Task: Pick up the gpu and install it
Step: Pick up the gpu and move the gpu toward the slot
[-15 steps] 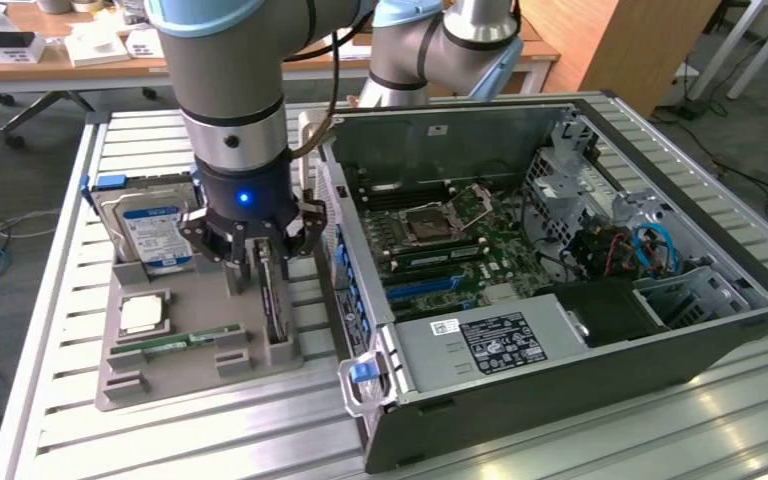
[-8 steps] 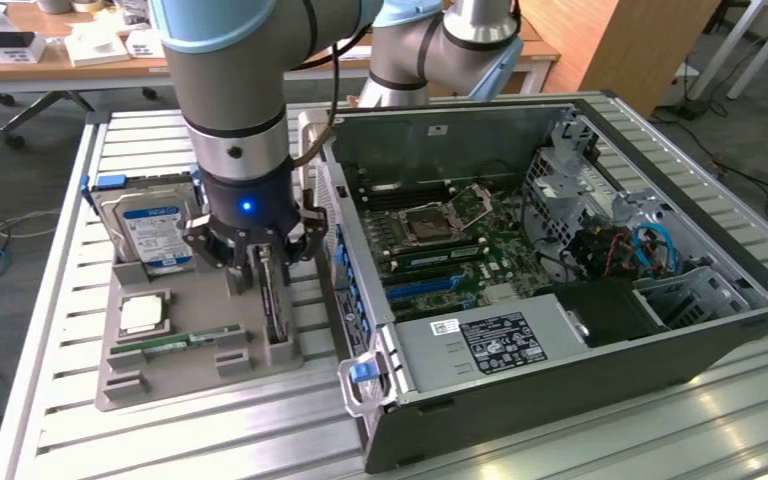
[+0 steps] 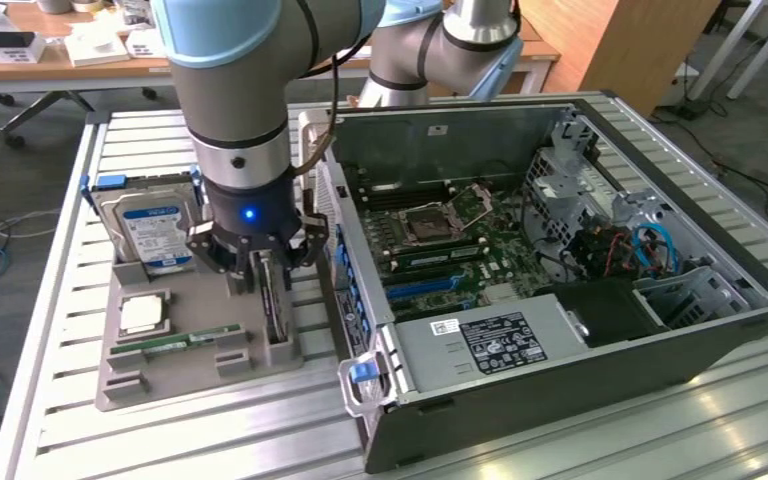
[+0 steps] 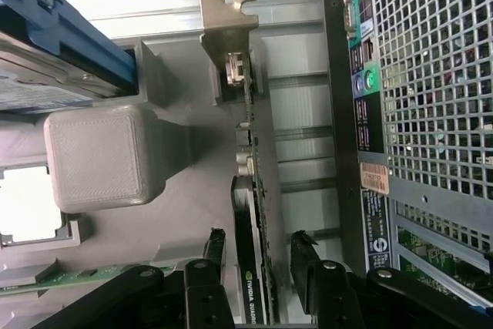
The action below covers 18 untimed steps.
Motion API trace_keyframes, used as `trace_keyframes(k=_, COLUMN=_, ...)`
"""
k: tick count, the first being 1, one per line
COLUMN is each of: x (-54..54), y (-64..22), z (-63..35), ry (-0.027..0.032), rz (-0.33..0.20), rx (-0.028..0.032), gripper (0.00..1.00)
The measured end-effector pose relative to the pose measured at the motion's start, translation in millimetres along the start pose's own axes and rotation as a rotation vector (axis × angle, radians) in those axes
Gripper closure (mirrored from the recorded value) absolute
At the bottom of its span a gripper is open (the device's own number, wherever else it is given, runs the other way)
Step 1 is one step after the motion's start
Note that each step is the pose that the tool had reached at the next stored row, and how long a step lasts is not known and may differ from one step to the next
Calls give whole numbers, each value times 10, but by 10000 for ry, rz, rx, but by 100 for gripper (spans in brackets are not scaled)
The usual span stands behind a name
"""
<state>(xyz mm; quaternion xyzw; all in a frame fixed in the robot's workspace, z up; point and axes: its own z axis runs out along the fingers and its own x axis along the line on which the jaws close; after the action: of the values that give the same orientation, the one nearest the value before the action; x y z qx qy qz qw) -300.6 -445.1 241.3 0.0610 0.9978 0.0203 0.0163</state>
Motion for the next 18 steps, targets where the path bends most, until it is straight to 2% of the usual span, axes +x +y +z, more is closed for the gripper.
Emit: trace_keyframes(k=18, x=5, y=2, z=93, ry=2, rz=-1, rx=2, gripper=53)
